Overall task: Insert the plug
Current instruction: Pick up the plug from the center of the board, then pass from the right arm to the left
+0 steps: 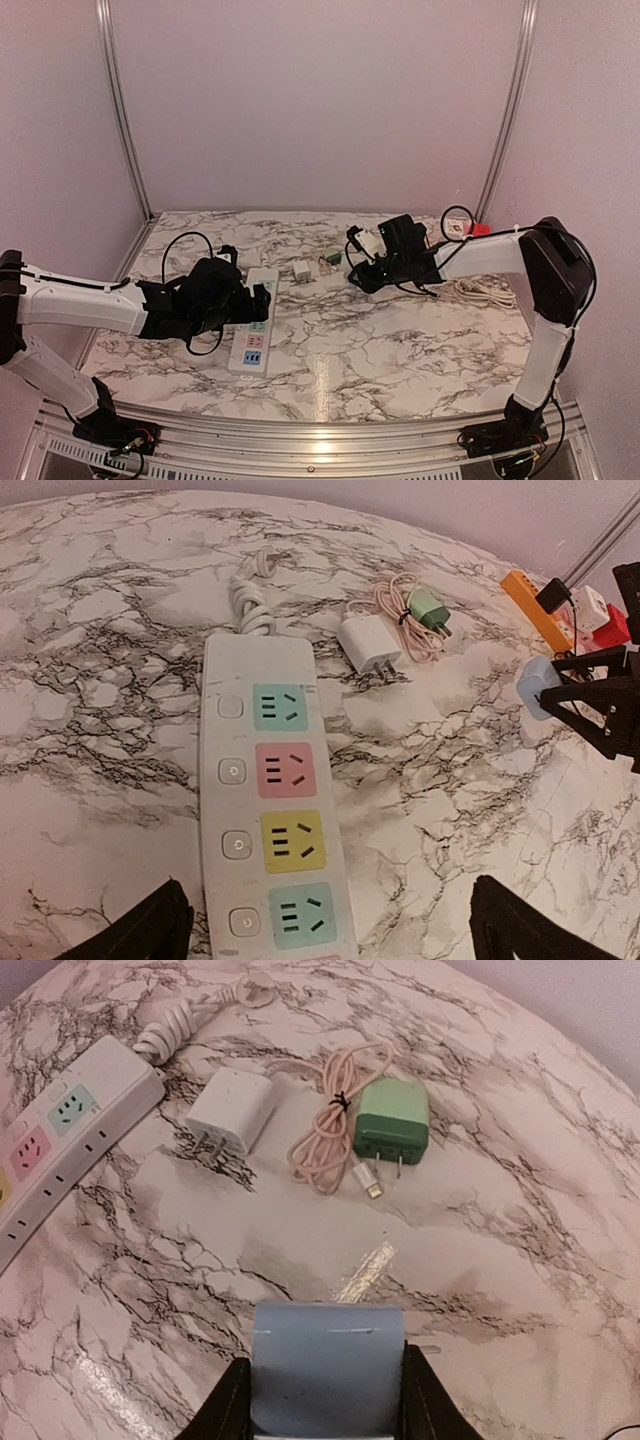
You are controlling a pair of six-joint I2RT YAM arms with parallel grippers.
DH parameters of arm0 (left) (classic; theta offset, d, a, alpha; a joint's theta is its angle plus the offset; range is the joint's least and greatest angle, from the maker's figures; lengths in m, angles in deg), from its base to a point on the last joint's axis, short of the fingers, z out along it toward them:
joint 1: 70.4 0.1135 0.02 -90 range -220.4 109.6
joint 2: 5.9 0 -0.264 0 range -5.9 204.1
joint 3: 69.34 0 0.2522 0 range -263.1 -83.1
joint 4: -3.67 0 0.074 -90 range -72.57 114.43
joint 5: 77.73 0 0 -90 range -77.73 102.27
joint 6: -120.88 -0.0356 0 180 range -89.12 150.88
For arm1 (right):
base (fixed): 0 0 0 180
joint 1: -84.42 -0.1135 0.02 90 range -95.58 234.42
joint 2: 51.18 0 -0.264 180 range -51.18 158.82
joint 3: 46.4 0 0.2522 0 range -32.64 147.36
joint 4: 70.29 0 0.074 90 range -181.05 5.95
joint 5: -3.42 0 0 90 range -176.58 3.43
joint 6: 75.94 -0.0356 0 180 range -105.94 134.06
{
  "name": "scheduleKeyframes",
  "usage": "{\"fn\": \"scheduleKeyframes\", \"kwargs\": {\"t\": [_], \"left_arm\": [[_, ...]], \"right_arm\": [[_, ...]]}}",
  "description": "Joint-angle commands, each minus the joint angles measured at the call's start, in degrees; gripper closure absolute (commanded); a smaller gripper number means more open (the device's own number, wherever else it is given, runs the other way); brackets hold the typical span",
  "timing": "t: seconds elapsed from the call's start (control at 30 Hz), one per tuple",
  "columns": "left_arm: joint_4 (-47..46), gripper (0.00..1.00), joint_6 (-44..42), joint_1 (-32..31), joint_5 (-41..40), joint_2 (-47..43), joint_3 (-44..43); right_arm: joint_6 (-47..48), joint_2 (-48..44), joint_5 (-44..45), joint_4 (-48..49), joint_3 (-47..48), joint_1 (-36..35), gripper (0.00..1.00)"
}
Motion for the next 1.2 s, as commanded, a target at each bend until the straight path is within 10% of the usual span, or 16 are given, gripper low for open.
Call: {"fn": "scheduleKeyframes", "kwargs": {"t": [0.0, 1.17], "left_arm": [[-7.3, 0.01, -0.8, -0.3, 4.6, -3.0, 2.3], [-26.9, 0.07, -1.3, -0.4, 20.1, -8.0, 7.6]], "right_arm": [[0.9, -7.3, -1.8, 14.1, -6.4, -2.3, 0.73], [8.6, -16.4, 9.8, 39.4, -19.0, -25.2, 0.75]]}}
